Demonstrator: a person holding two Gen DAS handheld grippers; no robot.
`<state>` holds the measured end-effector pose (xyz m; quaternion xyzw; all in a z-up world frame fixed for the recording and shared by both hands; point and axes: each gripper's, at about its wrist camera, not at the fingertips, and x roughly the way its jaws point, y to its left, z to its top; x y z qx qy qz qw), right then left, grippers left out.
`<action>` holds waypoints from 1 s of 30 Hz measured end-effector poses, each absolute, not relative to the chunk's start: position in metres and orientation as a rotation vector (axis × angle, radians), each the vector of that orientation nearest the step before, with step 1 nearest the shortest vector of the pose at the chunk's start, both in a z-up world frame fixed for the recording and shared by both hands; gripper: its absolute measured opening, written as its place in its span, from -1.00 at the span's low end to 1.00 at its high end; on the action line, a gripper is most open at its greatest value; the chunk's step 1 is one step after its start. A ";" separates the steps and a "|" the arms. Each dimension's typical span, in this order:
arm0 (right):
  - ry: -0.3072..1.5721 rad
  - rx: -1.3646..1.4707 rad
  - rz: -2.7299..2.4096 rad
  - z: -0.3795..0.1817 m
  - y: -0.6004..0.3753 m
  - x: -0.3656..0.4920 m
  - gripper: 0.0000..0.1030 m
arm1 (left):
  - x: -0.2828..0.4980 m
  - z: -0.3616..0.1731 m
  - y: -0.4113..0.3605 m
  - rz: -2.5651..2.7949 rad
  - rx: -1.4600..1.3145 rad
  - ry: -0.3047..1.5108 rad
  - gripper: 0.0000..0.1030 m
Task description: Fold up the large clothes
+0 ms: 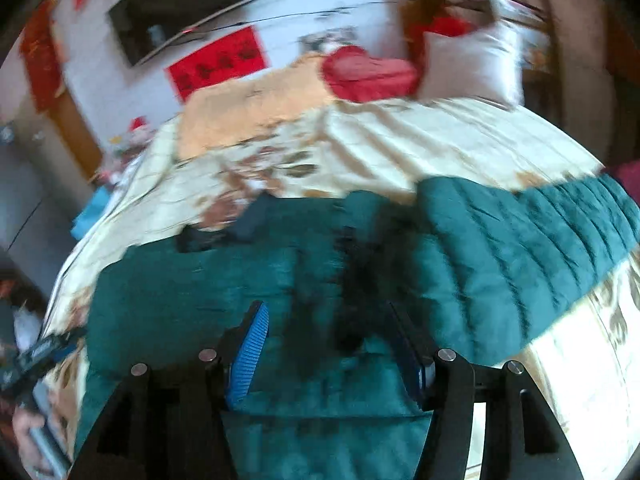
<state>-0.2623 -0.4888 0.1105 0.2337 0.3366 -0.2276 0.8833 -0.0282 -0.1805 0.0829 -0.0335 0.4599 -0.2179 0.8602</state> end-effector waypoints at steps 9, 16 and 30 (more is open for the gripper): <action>0.824 0.266 -0.403 0.080 -0.447 -0.177 0.13 | -0.023 0.062 -0.226 -0.438 0.059 0.955 0.34; 0.873 0.258 -0.460 0.039 -0.466 -0.155 0.13 | -0.011 0.037 -0.231 -0.436 0.056 0.969 0.59; 0.895 0.240 -0.455 0.055 -0.451 -0.204 0.13 | -0.016 0.030 -0.231 -0.424 0.051 0.934 0.65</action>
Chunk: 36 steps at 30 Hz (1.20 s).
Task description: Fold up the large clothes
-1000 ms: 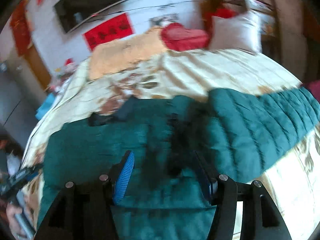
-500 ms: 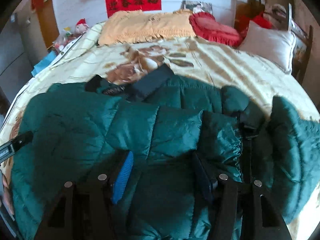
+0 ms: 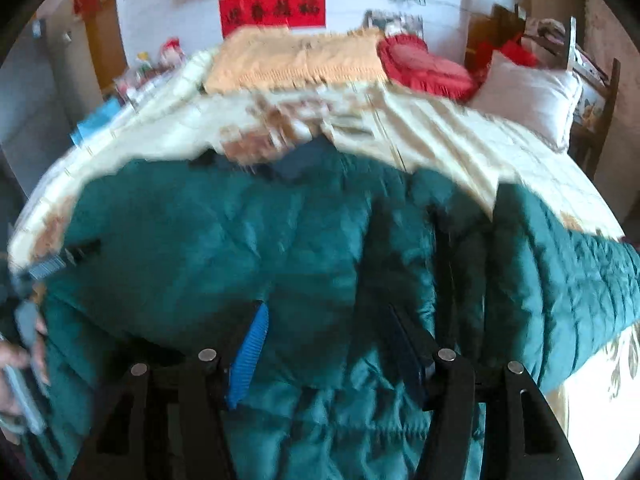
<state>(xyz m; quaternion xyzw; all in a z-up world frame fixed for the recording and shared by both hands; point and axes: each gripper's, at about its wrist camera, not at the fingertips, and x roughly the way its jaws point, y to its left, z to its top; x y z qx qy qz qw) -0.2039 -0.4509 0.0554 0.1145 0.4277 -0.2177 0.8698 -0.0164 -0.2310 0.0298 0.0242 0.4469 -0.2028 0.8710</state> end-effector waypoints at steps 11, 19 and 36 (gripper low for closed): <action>0.850 0.272 -0.449 0.076 -0.447 -0.225 0.13 | -0.041 0.065 -0.216 -0.450 0.024 0.909 0.65; 0.868 0.247 -0.502 0.068 -0.452 -0.218 0.24 | -0.081 0.083 -0.240 -0.534 0.082 0.850 0.65; 0.850 0.286 -0.453 0.076 -0.453 -0.252 0.37 | -0.088 0.050 -0.266 -0.500 0.152 0.917 0.65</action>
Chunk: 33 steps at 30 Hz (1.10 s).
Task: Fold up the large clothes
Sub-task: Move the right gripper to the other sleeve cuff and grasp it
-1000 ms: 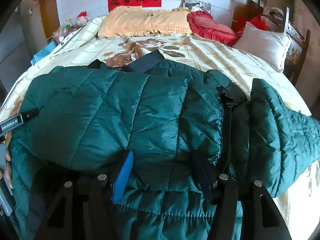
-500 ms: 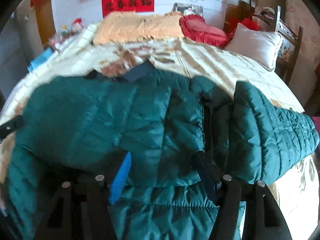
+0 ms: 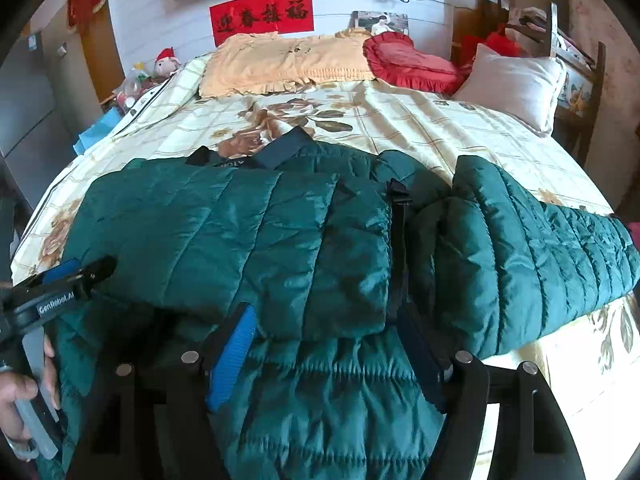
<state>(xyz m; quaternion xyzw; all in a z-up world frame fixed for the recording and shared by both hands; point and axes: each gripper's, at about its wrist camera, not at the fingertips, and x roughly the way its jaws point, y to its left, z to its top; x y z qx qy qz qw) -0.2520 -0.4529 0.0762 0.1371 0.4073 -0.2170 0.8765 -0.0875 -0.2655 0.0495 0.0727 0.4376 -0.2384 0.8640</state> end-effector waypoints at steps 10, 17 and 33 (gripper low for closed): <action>0.807 0.324 -0.485 0.089 -0.466 -0.285 0.46 | -0.116 0.077 -0.256 -0.560 0.106 0.891 0.65; 0.799 0.340 -0.587 0.090 -0.502 -0.322 0.55 | -0.136 0.080 -0.252 -0.600 0.064 0.911 0.65; 0.734 0.485 -0.919 0.077 -0.653 -0.413 0.55 | -0.161 0.069 -0.251 -0.612 0.034 0.951 0.65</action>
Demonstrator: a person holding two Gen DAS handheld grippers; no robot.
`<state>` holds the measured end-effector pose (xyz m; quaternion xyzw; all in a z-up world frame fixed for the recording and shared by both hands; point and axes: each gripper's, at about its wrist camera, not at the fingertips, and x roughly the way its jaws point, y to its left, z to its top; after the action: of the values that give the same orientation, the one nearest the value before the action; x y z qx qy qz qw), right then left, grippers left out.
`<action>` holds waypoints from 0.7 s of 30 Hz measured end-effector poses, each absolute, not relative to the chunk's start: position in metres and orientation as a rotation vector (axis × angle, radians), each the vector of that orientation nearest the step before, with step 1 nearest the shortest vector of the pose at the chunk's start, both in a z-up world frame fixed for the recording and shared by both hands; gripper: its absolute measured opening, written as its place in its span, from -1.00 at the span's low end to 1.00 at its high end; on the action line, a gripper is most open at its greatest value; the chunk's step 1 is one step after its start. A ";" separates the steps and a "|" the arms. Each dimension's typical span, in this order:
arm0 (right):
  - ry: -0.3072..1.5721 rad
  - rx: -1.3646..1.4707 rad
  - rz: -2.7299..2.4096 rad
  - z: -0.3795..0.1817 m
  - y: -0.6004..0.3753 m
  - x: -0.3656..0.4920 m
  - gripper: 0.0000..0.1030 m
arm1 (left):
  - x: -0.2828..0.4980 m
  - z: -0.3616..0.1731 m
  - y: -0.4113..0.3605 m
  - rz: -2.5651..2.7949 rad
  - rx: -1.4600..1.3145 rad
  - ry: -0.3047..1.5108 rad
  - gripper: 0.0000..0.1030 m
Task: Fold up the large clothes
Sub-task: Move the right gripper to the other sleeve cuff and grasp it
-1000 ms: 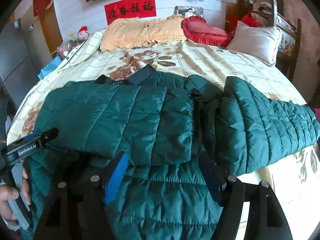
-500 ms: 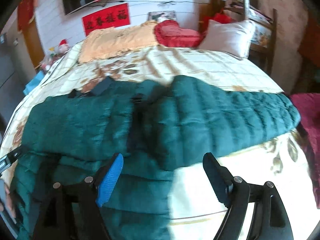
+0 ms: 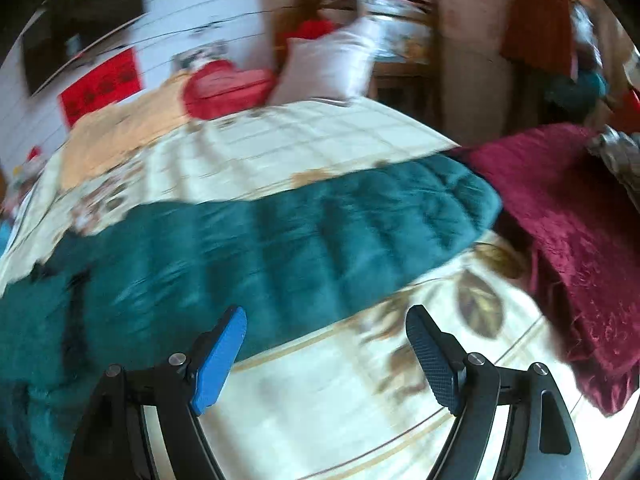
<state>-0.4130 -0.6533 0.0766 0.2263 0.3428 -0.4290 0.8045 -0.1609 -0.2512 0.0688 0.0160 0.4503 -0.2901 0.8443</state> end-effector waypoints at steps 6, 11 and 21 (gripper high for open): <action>0.650 0.625 -1.051 0.072 -0.719 -0.448 0.56 | -0.165 0.069 -0.247 -0.621 0.021 0.952 0.65; 0.591 0.731 -1.134 0.066 -0.764 -0.467 0.57 | -0.166 0.067 -0.243 -0.621 0.003 0.968 0.65; 0.531 0.899 -1.180 0.044 -0.823 -0.482 0.57 | -0.172 0.064 -0.247 -0.634 0.016 0.988 0.65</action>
<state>-0.4819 -0.8230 0.0440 0.4044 0.2390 -0.5310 0.7053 -0.1715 -0.2467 0.0639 0.0077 0.4660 -0.2990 0.8327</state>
